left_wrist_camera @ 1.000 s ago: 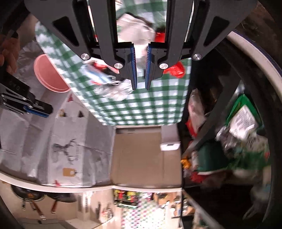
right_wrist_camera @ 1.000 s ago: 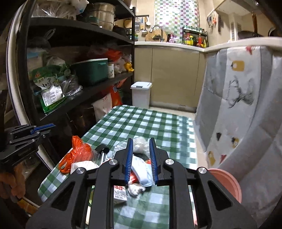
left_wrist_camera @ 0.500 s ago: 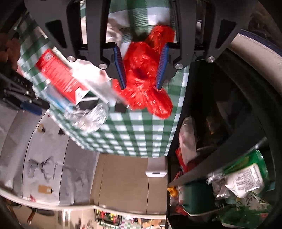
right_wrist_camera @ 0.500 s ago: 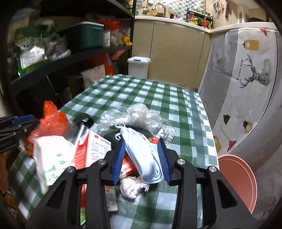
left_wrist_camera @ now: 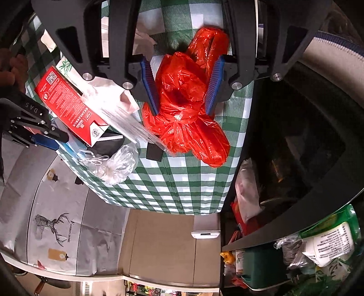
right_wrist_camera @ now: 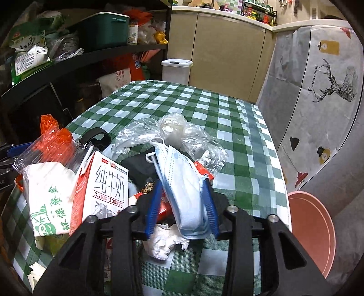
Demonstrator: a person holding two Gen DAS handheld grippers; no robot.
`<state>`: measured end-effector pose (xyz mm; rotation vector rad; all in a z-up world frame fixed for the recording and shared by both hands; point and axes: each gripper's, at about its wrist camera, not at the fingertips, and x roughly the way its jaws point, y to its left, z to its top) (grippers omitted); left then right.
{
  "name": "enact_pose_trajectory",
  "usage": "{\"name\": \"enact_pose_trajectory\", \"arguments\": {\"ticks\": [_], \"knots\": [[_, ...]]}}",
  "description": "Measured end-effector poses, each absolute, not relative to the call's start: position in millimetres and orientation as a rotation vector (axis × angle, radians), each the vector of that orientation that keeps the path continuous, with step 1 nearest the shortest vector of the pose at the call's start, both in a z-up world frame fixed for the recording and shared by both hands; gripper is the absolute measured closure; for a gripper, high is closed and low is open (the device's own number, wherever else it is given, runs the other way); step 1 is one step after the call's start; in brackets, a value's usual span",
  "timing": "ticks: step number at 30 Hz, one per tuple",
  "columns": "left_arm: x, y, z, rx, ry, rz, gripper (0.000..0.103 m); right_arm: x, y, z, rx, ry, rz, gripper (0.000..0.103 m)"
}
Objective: Collect trash
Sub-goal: 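Carry the red bag with the left gripper while the right gripper carries the mask to the pink bin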
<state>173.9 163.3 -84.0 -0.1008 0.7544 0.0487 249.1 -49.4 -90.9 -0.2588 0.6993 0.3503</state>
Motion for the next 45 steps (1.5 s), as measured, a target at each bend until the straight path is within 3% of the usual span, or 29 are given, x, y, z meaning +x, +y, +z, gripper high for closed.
{"name": "enact_pose_trajectory", "arguments": {"ticks": [2,5,22,45], "knots": [[174,164,-83,-0.106,0.758,0.042,0.064,249,-50,-89,-0.257,0.699,0.360,0.090],[174,162,-79,-0.093,0.752,0.042,0.069,247,-53,-81,-0.242,0.685,0.374,0.097],[147,145,-8,-0.095,0.564,0.061,0.071,210,-82,-20,-0.177,0.555,0.382,0.098],[166,31,37,-0.104,0.502,-0.148,0.070,187,-191,75,-0.133,0.431,0.250,0.098]]}}
